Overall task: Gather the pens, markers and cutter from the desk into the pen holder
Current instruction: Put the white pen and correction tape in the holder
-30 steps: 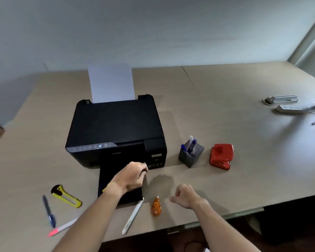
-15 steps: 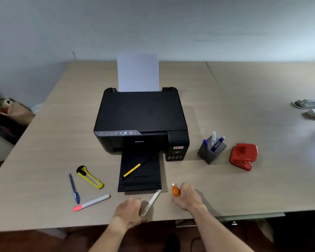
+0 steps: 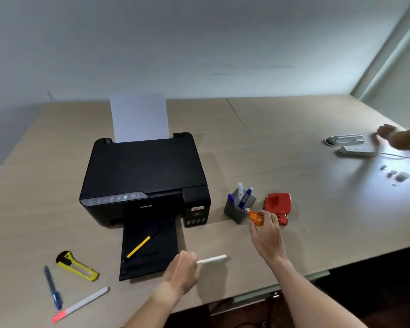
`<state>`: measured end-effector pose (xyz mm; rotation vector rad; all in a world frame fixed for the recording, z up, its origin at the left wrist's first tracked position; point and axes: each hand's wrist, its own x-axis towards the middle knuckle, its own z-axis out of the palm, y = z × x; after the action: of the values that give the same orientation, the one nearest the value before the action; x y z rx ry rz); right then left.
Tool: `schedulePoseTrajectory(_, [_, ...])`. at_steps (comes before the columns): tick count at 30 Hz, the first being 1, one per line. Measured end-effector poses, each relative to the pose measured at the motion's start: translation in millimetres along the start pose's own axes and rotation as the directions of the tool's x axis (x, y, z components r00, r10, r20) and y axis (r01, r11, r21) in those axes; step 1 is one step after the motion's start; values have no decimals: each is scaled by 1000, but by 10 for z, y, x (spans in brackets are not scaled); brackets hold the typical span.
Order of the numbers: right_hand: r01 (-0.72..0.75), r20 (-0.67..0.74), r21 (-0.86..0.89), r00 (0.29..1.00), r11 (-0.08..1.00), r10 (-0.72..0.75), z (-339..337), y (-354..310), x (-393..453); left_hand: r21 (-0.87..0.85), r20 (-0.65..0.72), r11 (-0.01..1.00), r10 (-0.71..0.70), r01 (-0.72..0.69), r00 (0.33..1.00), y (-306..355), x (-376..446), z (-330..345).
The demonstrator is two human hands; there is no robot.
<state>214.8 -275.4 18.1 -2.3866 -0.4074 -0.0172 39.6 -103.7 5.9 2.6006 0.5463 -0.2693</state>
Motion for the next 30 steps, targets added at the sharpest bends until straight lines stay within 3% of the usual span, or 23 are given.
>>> schedulePoseTrajectory(5, [-51, 20, -43, 998, 998, 52, -61, -21, 475, -262, -316, 945, 108, -196, 943, 340, 394, -327])
schedulePoseTrajectory(10, [-75, 204, -103, 974, 992, 95, 44, -117, 784, -303, -490, 919, 76, -252, 869, 681, 802, -692])
schedulePoseTrajectory(19, [-104, 206, -146, 969, 984, 133, -19, 150, 901, -130, -418, 977, 103, -172, 903, 977, 1449, -827])
schedulePoseTrajectory(24, [-183, 221, -111, 954, 977, 204, -67, 308, 953, -102, -298, 985, 100, -136, 949, 1082, 1623, -639])
schedulePoseTrajectory(30, [-185, 265, -40, 946, 982, 189, 29, 359, 718, -253, -212, 947, 143, -196, 967, 1000, 1487, -470])
